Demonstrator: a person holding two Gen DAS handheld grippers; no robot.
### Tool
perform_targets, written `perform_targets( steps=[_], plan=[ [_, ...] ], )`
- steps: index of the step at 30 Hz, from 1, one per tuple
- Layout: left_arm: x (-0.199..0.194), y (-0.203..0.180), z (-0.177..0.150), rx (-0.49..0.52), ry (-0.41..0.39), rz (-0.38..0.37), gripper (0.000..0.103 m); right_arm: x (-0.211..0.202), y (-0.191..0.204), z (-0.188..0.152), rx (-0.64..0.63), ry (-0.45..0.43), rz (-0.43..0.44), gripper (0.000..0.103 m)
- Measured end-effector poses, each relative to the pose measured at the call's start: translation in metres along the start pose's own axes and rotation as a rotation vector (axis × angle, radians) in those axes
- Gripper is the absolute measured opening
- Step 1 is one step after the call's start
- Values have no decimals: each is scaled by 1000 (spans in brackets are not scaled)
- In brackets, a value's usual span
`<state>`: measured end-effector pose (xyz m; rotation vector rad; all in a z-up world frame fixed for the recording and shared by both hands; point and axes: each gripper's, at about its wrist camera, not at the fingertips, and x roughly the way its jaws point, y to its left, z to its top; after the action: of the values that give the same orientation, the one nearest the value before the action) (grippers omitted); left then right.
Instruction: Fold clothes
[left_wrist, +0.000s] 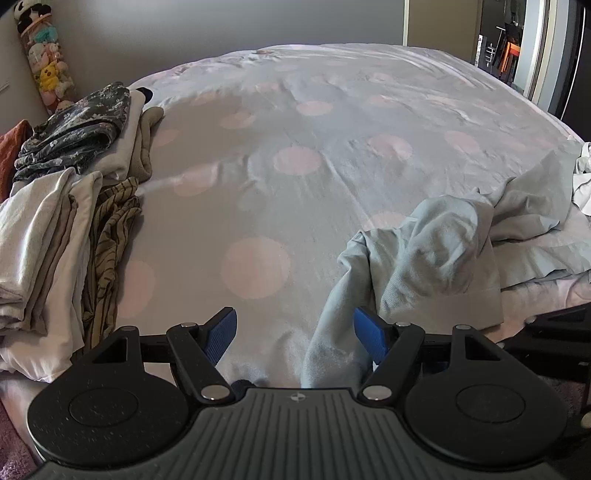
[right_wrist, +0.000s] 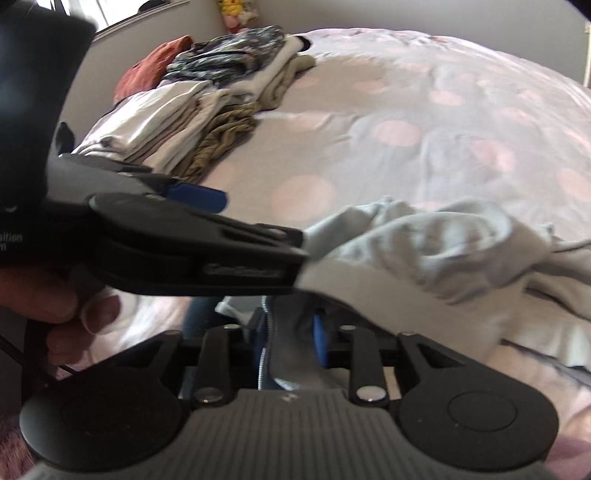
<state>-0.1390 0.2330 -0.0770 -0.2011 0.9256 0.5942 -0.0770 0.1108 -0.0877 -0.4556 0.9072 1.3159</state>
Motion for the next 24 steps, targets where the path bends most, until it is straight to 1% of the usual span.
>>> perform_targets(
  steps=[1, 5, 10, 12, 18, 21, 24],
  plan=[
    [-2, -3, 2, 6, -11, 0, 69, -6, -6, -1, 7, -3, -17, 44],
    [-6, -18, 11, 43, -32, -15, 69, -20, -33, -4, 27, -8, -122, 45],
    [-1, -47, 16, 108, -39, -57, 69, -24, -67, -5, 57, -17, -253, 45],
    [4, -57, 17, 133, -34, -77, 69, -23, -76, -5, 59, -18, -291, 45],
    [32, -72, 15, 160, 36, -89, 69, -12, -95, -8, 70, 8, -296, 45],
    [47, -73, 10, 162, 79, -75, 68, -1, -96, -7, 64, 30, -288, 45],
    [59, -67, 9, 145, 104, -72, 68, 8, -97, -5, 68, 49, -277, 45]
  ],
)
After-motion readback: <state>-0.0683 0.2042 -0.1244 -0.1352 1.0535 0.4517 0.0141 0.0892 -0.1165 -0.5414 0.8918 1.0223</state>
